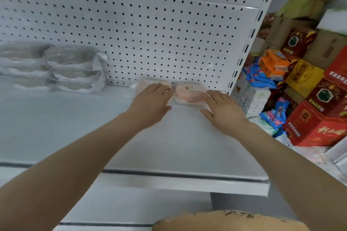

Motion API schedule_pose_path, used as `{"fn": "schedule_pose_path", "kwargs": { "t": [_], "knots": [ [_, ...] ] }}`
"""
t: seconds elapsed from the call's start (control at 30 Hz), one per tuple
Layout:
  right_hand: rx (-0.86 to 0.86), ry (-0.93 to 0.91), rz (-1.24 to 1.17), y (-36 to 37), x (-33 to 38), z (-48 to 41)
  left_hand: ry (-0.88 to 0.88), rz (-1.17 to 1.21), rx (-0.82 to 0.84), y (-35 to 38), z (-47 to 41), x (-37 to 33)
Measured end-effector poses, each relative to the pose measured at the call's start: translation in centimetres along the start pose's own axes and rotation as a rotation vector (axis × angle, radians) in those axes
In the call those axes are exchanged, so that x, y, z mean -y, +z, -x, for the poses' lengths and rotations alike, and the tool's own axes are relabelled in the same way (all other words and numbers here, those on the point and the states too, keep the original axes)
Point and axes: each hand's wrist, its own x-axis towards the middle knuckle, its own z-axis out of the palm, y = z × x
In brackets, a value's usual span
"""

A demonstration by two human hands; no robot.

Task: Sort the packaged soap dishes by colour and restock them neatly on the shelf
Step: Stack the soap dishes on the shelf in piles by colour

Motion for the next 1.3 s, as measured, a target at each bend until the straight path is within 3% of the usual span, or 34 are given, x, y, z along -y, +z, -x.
{"fn": "schedule_pose_path", "kwargs": {
  "t": [0.3, 0.47, 0.57, 0.73, 0.83, 1.1, 1.3],
  "knots": [
    [-0.210, -0.091, -0.006, -4.7, -5.3, 20.2, 0.014, 0.100, -0.039, -4.3, 4.7, -17.1],
    [-0.249, -0.017, -0.047, -2.5, -7.4, 34.2, 0.020, 0.246, -0.056, -2.5, 7.9, -28.1],
    [-0.073, 0.110, -0.106, 1.8, -7.8, 41.7, 0.005, 0.374, 0.036, 1.0, 10.6, -34.1],
    [0.420, 0.243, -0.231, 8.4, -6.4, 49.9, -0.021, 0.395, 0.468, 8.6, 14.7, -41.6],
    [0.547, 0.319, -0.336, 11.1, -5.7, 52.3, -0.003, 0.358, 0.641, 12.6, 15.1, -44.4],
    [0.625, 0.389, -0.407, 14.3, -5.6, 54.3, 0.109, 0.252, 0.817, 22.2, 12.3, -49.5],
    [0.639, 0.341, -0.399, 14.4, -6.3, 53.2, -0.090, 0.261, 0.876, 21.1, 14.1, -47.0]
  ]
}}
